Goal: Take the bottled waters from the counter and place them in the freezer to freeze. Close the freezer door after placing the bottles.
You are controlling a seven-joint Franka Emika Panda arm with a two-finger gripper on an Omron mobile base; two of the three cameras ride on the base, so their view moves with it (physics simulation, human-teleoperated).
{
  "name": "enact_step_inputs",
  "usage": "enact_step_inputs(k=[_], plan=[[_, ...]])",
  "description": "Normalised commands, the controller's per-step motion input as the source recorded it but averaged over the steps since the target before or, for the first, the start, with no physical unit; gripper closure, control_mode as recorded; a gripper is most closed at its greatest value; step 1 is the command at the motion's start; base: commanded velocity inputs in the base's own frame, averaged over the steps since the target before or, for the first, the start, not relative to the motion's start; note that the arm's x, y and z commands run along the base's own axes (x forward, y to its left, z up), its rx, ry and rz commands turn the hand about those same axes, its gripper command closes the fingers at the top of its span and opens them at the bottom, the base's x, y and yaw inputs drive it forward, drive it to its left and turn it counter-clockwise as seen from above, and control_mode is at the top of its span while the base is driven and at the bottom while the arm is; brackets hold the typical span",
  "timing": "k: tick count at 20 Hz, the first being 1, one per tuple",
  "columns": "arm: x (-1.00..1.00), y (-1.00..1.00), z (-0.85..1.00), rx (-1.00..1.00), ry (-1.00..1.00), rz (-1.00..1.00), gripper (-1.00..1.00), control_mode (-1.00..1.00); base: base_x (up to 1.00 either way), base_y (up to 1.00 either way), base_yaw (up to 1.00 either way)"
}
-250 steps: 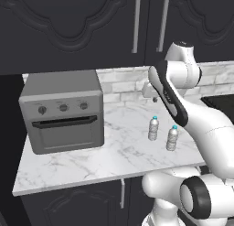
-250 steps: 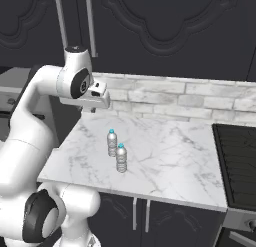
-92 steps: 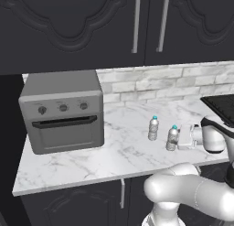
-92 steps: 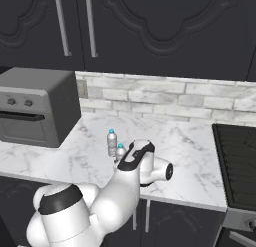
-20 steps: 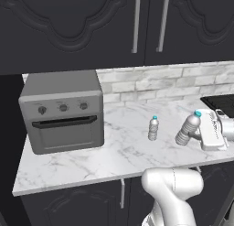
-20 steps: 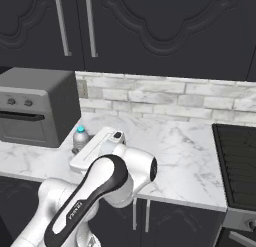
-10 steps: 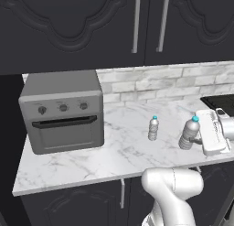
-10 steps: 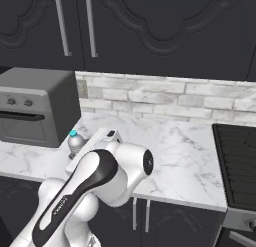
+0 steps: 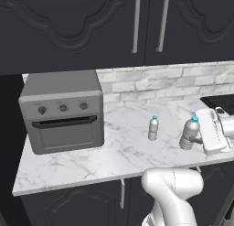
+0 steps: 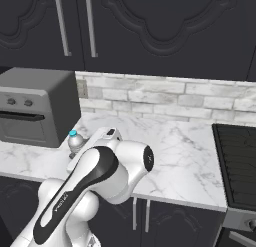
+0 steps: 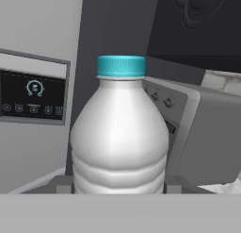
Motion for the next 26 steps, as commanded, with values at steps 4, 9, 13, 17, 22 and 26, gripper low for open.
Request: enact_step_inputs(k=[4,9,13,17,22,26], plan=[[0.00,0.00,0.00,0.00,0.00,0.00,1.00,-1.00,0.00,0.00,0.00],[-0.03,0.00,0.00,0.00,0.00,0.00,1.00,-1.00,0.00,0.00,0.00],[-0.05,0.02,0.00,0.00,0.00,0.01,1.00,1.00,-0.26,0.08,0.03],[0.00,0.00,0.00,0.00,0.00,0.00,1.00,1.00,-0.47,0.27,0.07],[0.00,0.00,0.00,0.00,0.00,0.00,1.00,1.00,-0.47,0.38,0.11],[0.00,0.00,0.00,0.00,0.00,0.00,1.00,1.00,-0.46,0.43,0.18]])
